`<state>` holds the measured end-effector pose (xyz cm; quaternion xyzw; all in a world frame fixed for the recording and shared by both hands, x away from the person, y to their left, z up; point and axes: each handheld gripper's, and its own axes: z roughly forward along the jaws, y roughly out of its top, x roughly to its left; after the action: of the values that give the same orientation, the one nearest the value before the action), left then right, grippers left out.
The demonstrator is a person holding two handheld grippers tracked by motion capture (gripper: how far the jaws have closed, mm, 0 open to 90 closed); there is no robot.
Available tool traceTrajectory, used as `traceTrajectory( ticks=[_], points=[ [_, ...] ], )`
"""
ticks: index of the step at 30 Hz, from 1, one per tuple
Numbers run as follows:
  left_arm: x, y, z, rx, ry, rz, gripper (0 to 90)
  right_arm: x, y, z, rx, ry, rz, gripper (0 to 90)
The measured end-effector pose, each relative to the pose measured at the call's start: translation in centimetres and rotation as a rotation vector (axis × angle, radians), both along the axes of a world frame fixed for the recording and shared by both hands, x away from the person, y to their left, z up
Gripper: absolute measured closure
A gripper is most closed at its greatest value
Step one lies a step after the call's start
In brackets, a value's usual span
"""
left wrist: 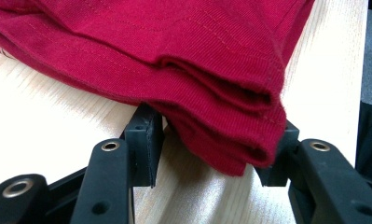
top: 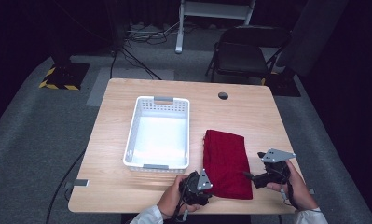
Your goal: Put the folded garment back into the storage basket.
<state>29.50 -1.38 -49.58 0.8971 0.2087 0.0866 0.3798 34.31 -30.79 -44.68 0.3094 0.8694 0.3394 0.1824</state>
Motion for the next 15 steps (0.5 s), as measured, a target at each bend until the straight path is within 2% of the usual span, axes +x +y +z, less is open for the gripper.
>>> traceTrajectory(
  ticks=[11, 15],
  points=[
    [0.0, 0.0, 0.0, -0.002, -0.001, -0.001, 50.1, 0.3, 1.2, -1.6, -0.034, 0.035, 0.013, 3.9],
    [0.0, 0.0, 0.0, -0.002, -0.001, -0.003, 50.1, 0.4, 1.4, -2.4, -0.005, 0.064, 0.007, 3.5]
  ],
)
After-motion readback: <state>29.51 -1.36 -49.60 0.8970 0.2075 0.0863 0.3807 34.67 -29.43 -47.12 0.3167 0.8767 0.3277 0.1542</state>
